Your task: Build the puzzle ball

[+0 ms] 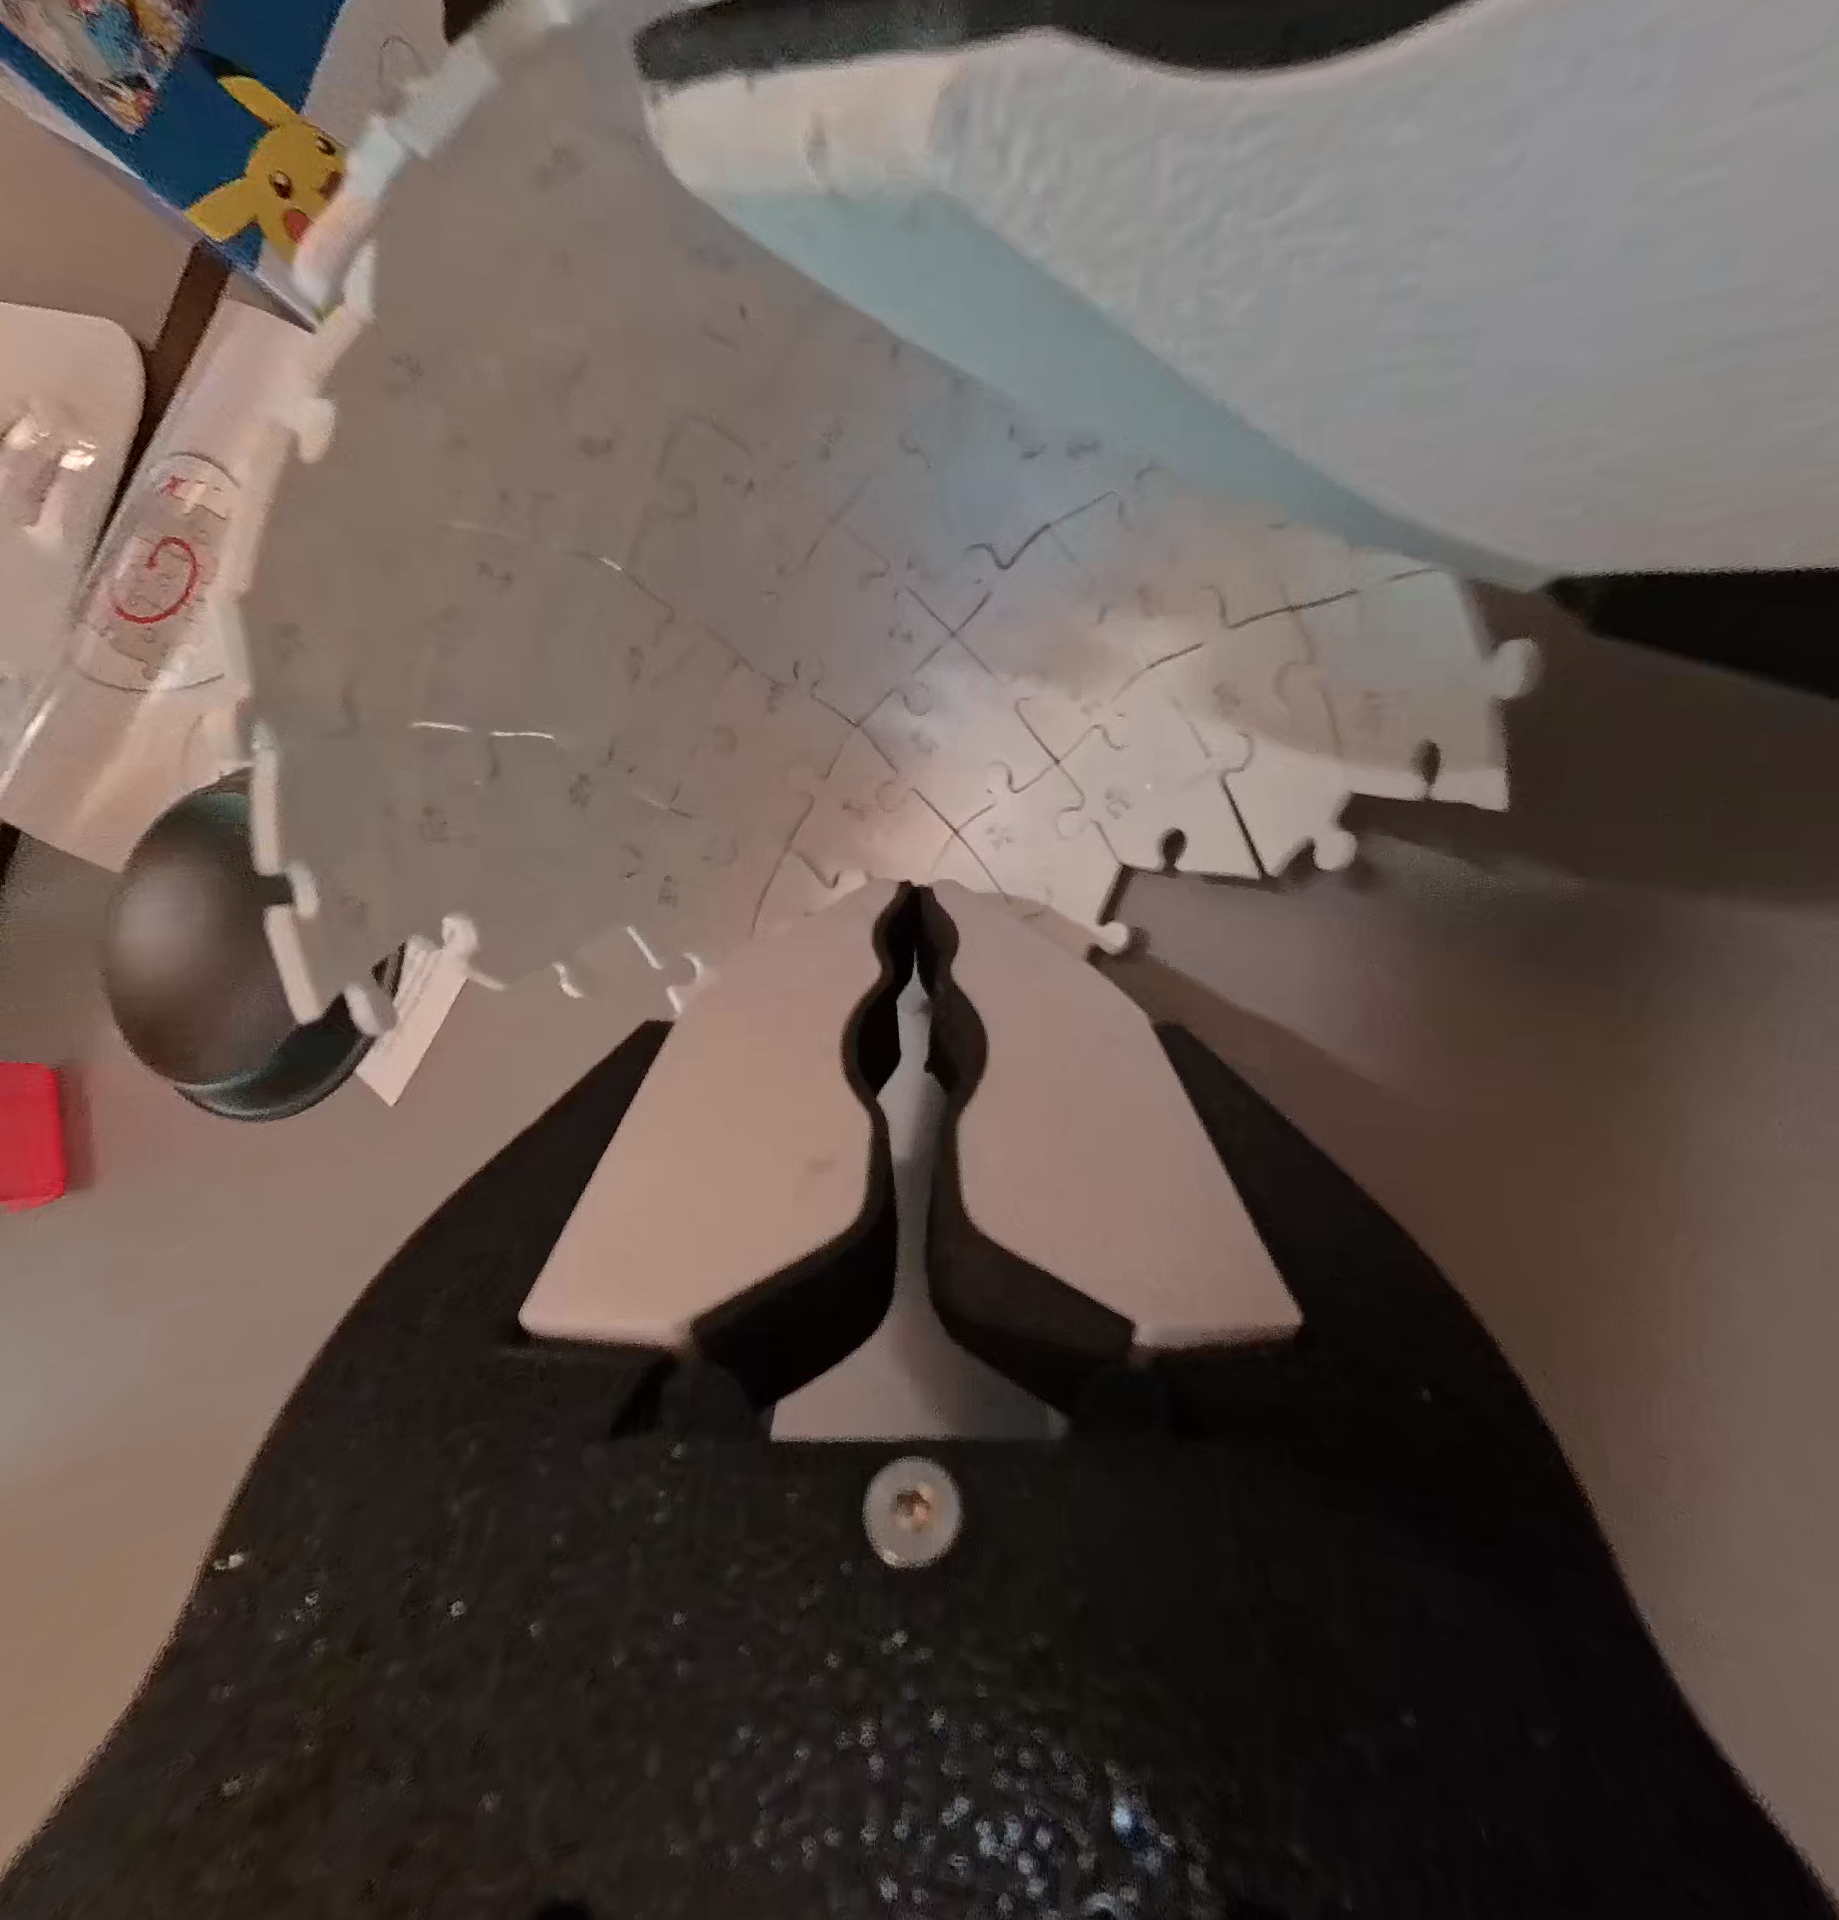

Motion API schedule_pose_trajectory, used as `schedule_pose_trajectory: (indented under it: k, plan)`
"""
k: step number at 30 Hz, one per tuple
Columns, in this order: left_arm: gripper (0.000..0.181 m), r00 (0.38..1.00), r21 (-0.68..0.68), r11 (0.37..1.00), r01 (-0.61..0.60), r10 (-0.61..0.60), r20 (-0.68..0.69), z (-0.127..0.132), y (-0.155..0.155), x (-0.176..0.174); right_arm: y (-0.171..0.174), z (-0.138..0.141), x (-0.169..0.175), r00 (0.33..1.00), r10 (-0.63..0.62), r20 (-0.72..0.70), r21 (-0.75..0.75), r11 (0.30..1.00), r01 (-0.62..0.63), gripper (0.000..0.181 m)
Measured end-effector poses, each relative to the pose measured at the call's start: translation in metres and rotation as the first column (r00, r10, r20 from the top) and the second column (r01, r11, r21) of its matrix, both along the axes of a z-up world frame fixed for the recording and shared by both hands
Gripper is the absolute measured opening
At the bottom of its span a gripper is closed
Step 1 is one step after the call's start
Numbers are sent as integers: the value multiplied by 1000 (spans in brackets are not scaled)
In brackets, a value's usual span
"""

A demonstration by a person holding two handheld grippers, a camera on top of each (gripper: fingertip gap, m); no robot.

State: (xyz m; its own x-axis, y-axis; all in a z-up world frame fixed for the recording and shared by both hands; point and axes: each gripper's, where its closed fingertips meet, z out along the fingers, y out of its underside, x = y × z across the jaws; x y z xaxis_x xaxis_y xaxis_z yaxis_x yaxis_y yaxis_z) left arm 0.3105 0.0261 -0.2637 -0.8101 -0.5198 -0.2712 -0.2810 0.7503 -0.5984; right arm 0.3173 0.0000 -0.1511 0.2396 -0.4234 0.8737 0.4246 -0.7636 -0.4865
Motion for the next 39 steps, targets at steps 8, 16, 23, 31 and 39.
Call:
schedule_pose_trajectory:
  k: [8,16,23,31,39]
  plan:
    - [0,999,29,999,21,-19,-51,-11,-1,-8,1,1,-1,1000,-5,18,-14,1000,5,4]
    - [0,998,45,998,36,-34,-46,-10,-2,-8,1,-1,0,1000,-7,29,-23,1000,8,4]
    - [0,990,-52,997,63,-56,130,28,-10,-1,-6,-1,6,999,-34,28,-13,999,34,3]
    - [55,980,-160,987,8,24,200,89,8,52,-13,-3,11,999,-49,8,12,999,49,3]
    - [12,999,-79,997,26,-22,49,58,3,59,-17,-3,13,999,-45,-13,46,998,45,5]
